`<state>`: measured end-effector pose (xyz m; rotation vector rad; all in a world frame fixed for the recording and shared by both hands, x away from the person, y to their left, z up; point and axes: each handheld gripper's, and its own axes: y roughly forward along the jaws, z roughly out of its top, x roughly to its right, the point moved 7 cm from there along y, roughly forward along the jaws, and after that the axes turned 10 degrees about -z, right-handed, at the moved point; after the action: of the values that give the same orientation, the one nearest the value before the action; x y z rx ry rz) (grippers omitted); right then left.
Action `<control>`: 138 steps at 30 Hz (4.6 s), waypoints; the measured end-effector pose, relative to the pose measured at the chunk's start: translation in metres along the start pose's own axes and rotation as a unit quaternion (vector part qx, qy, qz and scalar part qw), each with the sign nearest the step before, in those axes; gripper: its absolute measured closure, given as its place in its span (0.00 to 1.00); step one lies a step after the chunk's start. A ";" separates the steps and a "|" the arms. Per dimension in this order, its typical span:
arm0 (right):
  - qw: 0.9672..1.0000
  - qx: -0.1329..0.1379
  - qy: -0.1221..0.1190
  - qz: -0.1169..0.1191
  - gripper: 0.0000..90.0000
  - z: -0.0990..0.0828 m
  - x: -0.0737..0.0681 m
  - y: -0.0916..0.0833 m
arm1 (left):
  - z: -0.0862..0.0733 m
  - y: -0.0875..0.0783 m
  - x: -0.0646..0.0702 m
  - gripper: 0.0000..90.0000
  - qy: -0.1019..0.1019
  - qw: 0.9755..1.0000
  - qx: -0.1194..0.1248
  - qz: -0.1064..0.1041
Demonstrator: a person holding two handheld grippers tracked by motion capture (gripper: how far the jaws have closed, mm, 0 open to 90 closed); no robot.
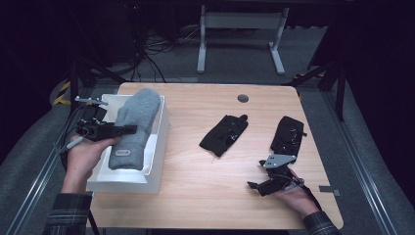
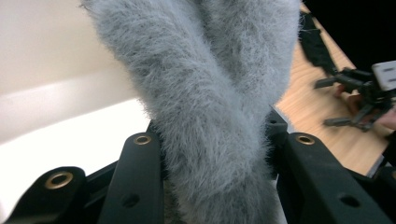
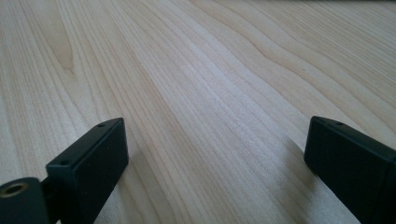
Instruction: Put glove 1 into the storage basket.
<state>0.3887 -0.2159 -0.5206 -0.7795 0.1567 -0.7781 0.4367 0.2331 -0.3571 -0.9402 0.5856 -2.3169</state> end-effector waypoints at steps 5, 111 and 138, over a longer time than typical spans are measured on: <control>1.000 0.000 -0.001 0.000 0.07 0.000 0.000 0.000 | -0.010 0.012 -0.017 0.70 -0.014 1.000 -0.017 0.005; 1.000 -0.005 0.010 -0.016 0.05 -0.002 -0.001 -0.002 | -0.061 0.210 0.127 0.05 0.183 0.977 -0.109 0.004; 1.000 -0.005 -0.002 -0.003 0.20 0.005 -0.001 -0.009 | -0.118 0.232 0.081 0.00 0.236 0.967 -0.095 0.008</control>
<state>0.3849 -0.2164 -0.5113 -0.7921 0.1544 -0.7812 0.3804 0.0298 -0.5289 -0.4499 1.0186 -2.5127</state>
